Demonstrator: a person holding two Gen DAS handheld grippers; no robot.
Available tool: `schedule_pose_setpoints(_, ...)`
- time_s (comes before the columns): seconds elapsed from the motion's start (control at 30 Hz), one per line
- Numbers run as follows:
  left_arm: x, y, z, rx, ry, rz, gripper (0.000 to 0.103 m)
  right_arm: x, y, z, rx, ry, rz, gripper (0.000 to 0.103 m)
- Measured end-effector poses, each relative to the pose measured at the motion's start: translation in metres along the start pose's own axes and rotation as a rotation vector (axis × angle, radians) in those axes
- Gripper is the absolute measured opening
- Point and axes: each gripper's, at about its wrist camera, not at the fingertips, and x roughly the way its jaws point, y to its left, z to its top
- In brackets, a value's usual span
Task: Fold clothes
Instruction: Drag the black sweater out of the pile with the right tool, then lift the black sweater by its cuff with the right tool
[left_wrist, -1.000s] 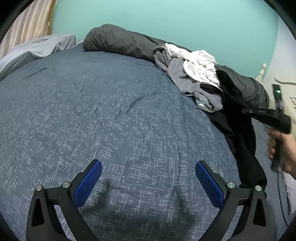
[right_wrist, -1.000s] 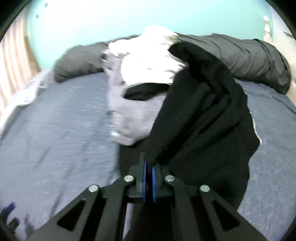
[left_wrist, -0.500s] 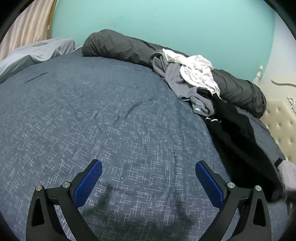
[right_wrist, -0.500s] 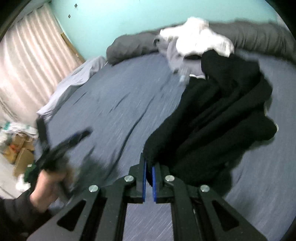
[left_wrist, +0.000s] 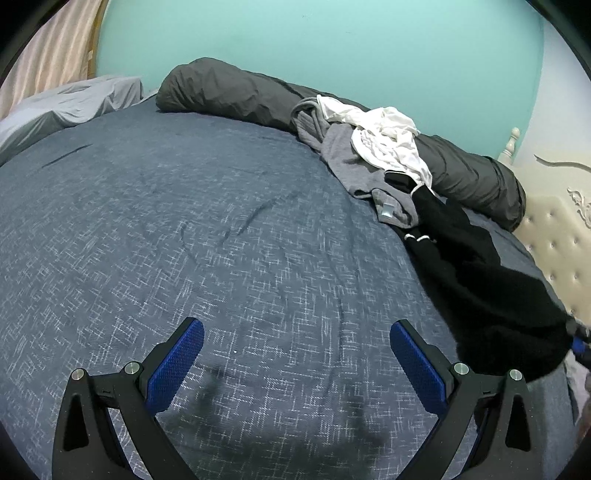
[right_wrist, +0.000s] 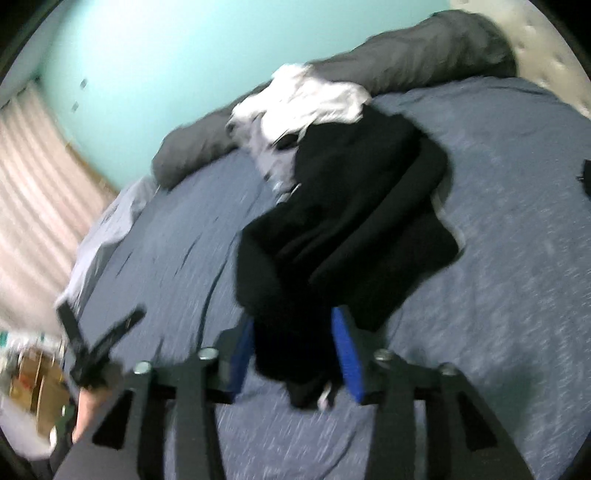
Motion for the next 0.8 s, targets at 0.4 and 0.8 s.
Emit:
schedule_pose_setpoints(0.4,0.003,0.003,0.001,-0.012,0.007,0.007,0.103,0.003,-0.059,0.018,0.230,-0.185,-0.132,0.049)
schedule_pose_setpoints(0.8,0.006,0.005,0.000,-0.011,0.019,0.011,0.103,0.083,-0.113,0.014,0.381,-0.026,-0.225,0.072)
